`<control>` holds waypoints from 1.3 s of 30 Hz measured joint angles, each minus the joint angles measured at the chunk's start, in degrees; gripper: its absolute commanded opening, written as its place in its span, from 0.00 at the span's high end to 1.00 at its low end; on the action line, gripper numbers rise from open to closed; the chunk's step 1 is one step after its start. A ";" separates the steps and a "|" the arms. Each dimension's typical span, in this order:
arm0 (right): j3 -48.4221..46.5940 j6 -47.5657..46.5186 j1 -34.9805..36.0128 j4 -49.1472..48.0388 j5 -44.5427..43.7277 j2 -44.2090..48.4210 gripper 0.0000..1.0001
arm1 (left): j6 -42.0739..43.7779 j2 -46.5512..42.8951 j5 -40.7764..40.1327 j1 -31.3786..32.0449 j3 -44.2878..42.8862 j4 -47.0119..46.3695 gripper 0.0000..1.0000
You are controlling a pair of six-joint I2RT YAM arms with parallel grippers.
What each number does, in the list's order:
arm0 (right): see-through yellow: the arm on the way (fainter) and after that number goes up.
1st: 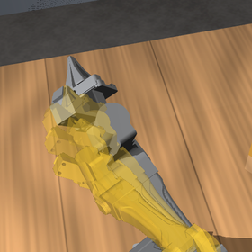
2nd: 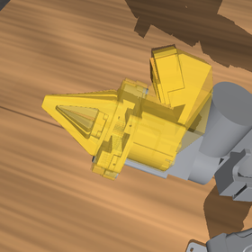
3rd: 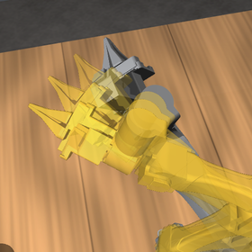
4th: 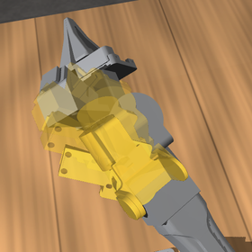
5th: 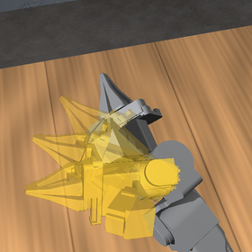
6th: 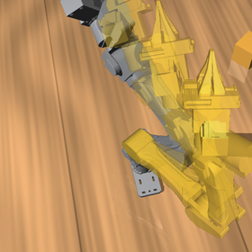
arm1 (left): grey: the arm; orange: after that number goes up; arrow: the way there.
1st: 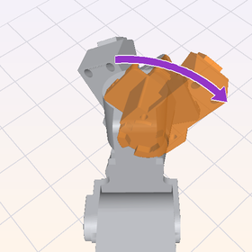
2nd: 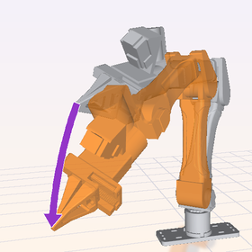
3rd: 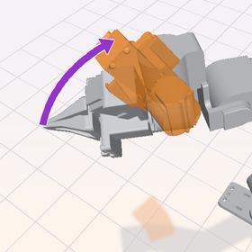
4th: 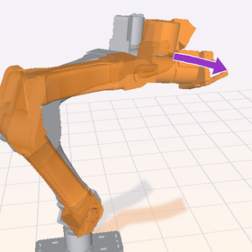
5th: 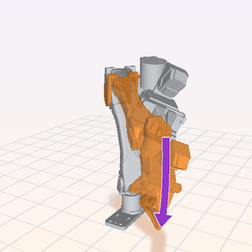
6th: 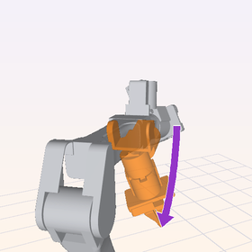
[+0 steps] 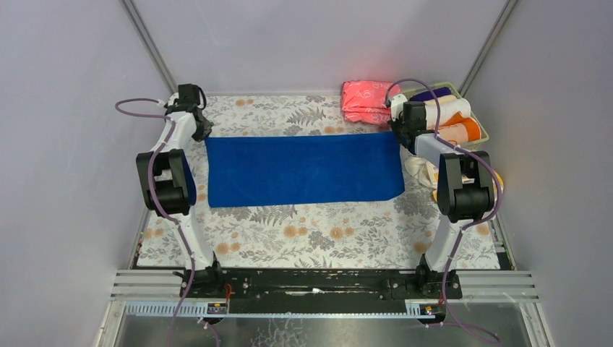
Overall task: Roll the towels
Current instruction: Fold the towel at the center of the board.
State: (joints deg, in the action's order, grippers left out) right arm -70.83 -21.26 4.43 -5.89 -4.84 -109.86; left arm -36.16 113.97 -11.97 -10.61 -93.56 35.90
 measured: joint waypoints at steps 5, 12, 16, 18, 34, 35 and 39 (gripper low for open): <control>0.72 0.11 -0.04 -0.76 0.44 1.73 1.00 | -0.02 -2.91 0.04 -0.11 3.08 -0.26 1.00; -0.46 0.48 -0.09 0.63 1.05 -0.63 1.00 | -0.17 1.01 1.27 -0.39 3.23 -0.33 1.00; -0.48 0.79 -0.09 2.67 1.27 -1.11 1.00 | -0.66 1.51 1.92 -0.39 4.26 -0.35 1.00; 0.39 1.09 -0.09 2.60 1.22 -0.39 1.00 | -1.16 0.46 2.14 -0.50 5.62 -0.37 1.00; 18.27 15.13 -0.09 4.35 -3.56 18.08 1.00 | -5.81 -18.25 5.64 -4.26 26.95 -0.57 1.00; 19.15 16.04 -0.09 4.44 -3.58 18.29 1.00 | -6.03 -18.75 6.21 -4.85 28.46 -0.70 1.00; 22.29 19.19 -0.09 6.16 -3.69 19.21 1.00 | -6.60 -19.30 8.35 -6.54 32.70 -0.90 1.00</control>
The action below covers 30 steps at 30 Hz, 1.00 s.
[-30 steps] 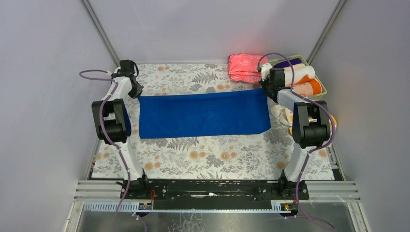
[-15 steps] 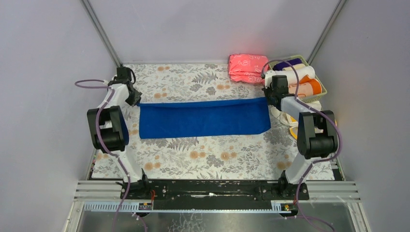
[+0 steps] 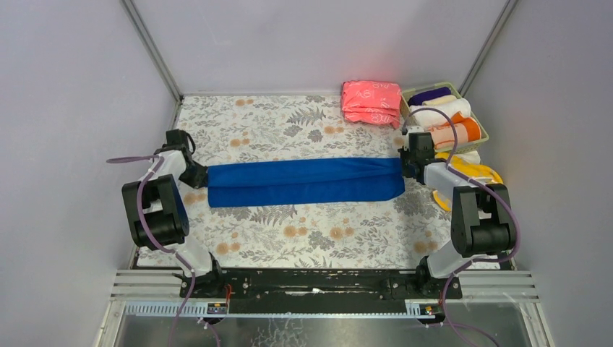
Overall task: Roll the towels
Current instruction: Fold the towel at the center of the board.
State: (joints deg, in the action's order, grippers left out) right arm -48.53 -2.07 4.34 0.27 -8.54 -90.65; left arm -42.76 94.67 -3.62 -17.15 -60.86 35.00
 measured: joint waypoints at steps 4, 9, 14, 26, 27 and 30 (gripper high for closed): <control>1.01 2.49 0.00 1.42 0.00 0.72 1.00 | -0.07 0.00 1.55 -0.42 1.88 -0.04 1.00; 1.73 4.61 0.00 2.32 0.00 2.08 1.00 | -0.04 -0.28 2.82 -0.52 2.93 -1.16 1.00; 3.10 6.05 -0.02 3.43 0.07 5.05 1.00 | -0.04 -1.60 3.28 -0.57 3.72 -1.14 1.00; 3.98 7.65 0.00 4.24 -2.91 9.18 1.00 | 0.13 -7.65 3.17 -1.84 3.78 -0.83 1.00; 4.33 7.89 0.00 4.31 -3.10 9.18 1.00 | 0.17 -7.93 3.19 -1.97 4.15 -0.90 1.00; 5.33 8.81 0.00 4.92 -3.89 9.05 0.97 | 0.22 -8.35 3.21 -2.47 6.32 -0.90 1.00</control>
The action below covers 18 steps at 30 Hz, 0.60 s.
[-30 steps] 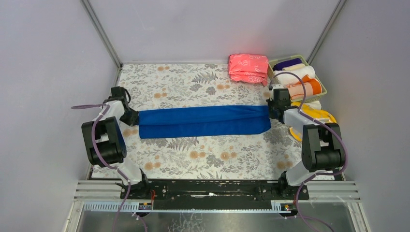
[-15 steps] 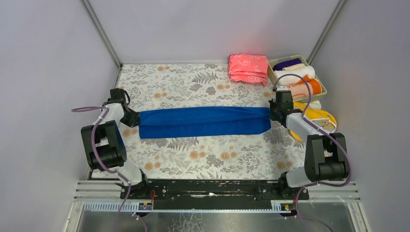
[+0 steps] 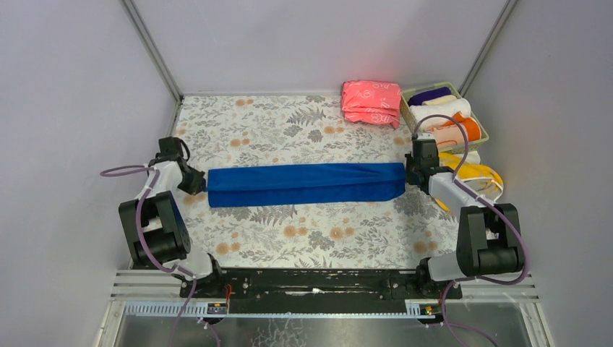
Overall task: Roll the towels
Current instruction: Fold the towel at the center of the board.
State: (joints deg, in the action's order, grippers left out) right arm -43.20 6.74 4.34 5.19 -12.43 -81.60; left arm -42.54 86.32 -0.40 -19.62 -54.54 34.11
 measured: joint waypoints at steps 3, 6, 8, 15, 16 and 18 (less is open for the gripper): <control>0.37 1.11 0.00 0.61 -0.15 -0.55 0.91 | 0.07 0.26 0.04 -0.17 2.10 0.02 1.00; 1.16 2.60 0.00 1.01 0.15 -0.94 0.74 | 0.22 0.92 0.17 -0.35 3.58 -0.02 0.90; 1.88 3.87 -0.07 1.64 1.11 -0.90 0.62 | 0.39 1.03 0.22 -0.39 4.31 -0.02 0.84; 4.98 7.78 -0.26 5.75 3.39 5.38 0.51 | 1.46 -3.19 0.11 -0.42 5.81 0.76 0.55; 5.03 8.09 -0.26 6.36 3.69 6.91 0.50 | 1.75 -4.81 -0.02 -0.42 5.81 1.03 0.49; 5.03 8.52 -0.28 6.91 5.09 10.36 0.48 | 2.38 -8.15 -0.26 -0.42 5.81 1.55 0.47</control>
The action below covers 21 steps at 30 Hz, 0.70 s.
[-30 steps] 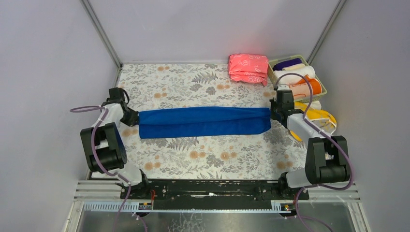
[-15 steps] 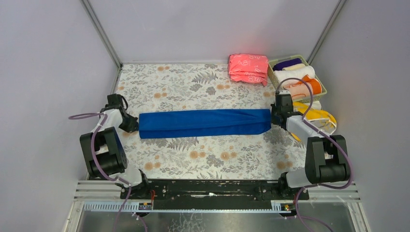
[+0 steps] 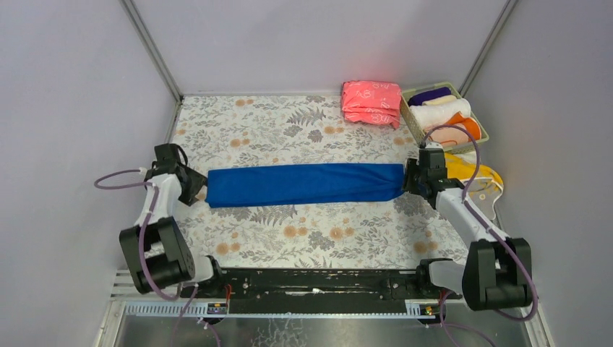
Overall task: Roll the towels
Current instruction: Fold the towel at the center of the board.
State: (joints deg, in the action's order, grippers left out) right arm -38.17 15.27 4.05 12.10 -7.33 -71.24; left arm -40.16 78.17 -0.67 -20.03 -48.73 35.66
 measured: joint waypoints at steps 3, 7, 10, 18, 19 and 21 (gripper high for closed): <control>0.00 0.55 0.02 0.63 2.82 3.93 0.47 | 0.96 -5.05 0.07 0.02 -0.07 0.33 0.43; -0.52 1.81 0.02 0.52 9.14 4.98 0.47 | 1.44 -7.54 0.31 2.16 -0.76 0.90 0.40; -3.28 3.15 0.02 0.48 13.05 1.95 0.48 | 1.38 -6.36 0.52 7.43 -2.54 1.09 0.40; -10.12 6.03 0.13 -0.52 15.21 -9.07 0.53 | 1.11 6.86 1.27 18.82 -8.52 0.09 0.39; -10.19 6.47 0.28 -0.48 15.32 -9.84 0.53 | 1.18 8.87 1.33 19.39 -9.20 0.04 0.39; -10.03 7.21 0.46 -0.07 15.26 -10.47 0.52 | 1.42 12.31 1.55 19.93 -10.40 0.07 0.39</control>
State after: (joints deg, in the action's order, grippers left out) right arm -48.21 22.48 4.51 12.03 7.92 -81.71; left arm -38.74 90.48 0.89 -0.10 -59.13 35.73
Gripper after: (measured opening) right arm 0.469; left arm 0.604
